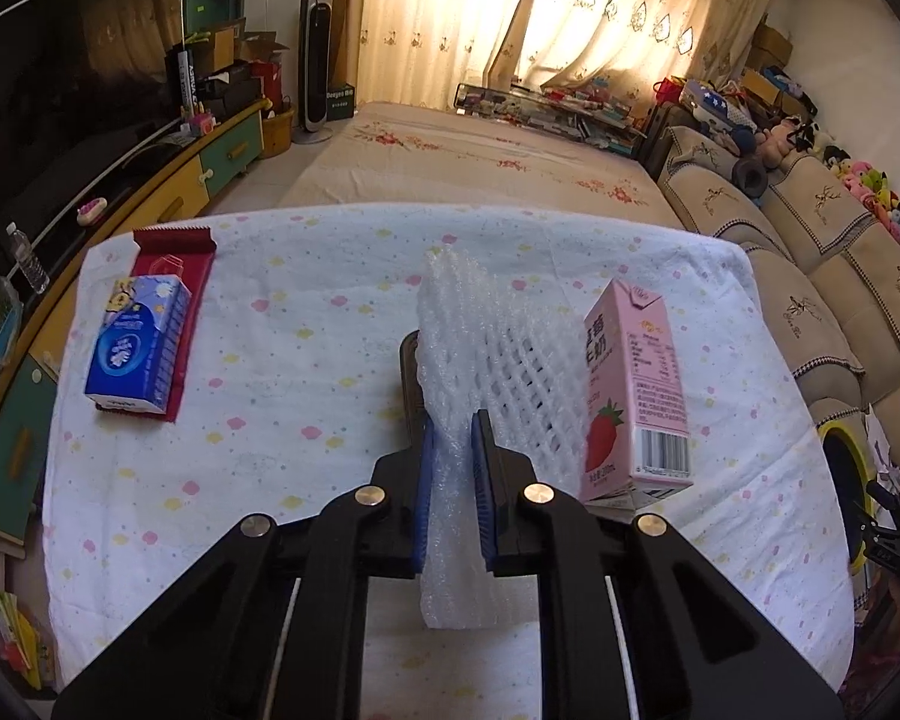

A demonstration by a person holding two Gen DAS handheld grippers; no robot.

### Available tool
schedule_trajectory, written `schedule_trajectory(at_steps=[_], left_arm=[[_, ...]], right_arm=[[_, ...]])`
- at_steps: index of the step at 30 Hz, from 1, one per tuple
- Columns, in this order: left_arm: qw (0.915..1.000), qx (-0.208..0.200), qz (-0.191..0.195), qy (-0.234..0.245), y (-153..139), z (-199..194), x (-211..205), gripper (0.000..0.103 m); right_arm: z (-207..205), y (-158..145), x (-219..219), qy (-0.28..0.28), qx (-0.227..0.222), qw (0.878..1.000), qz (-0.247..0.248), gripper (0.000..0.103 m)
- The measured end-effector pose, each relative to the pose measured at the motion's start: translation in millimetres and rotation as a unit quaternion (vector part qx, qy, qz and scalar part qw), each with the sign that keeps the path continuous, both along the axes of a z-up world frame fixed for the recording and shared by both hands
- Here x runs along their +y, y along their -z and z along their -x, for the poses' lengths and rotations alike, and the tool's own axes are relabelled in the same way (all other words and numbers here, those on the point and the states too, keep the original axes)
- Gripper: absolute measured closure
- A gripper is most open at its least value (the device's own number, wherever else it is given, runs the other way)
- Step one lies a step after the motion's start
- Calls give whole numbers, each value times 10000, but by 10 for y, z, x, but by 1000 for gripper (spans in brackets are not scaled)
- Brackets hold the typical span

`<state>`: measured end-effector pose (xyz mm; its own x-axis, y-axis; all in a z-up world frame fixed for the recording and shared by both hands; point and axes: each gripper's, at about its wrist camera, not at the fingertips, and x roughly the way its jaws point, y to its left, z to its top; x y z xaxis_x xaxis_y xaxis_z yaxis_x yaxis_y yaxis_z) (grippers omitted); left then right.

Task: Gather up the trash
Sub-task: 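Carry the foam pad over the bin and open the left gripper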

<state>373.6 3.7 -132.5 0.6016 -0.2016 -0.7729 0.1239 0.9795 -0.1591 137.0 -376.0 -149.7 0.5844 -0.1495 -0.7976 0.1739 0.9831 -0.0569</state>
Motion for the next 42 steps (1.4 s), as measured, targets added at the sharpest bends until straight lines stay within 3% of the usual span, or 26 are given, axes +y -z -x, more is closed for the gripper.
schedule_trajectory(at_steps=[6,12,22,32,42], left_arm=[[9978,-546,-361,39,-378,363,-107,90],[9890,-1127,-912,287,-780,862,-451,90],[9752,-1398,-883,1472,-1071,1456,-1554,90],[9505,-1139,-528,2841,-964,1522,-3167,90],[9278,-574,-578,3642,-417,1340,-4663,90]], right_arm=[[99,-110,-2,17,-163,9999,36,15],[227,-199,-33,69,-317,9995,30,15],[616,-338,-264,353,-548,9978,118,15],[1169,-418,-664,869,-756,9933,126,15],[1559,-409,-986,1290,-771,9886,96,15]])
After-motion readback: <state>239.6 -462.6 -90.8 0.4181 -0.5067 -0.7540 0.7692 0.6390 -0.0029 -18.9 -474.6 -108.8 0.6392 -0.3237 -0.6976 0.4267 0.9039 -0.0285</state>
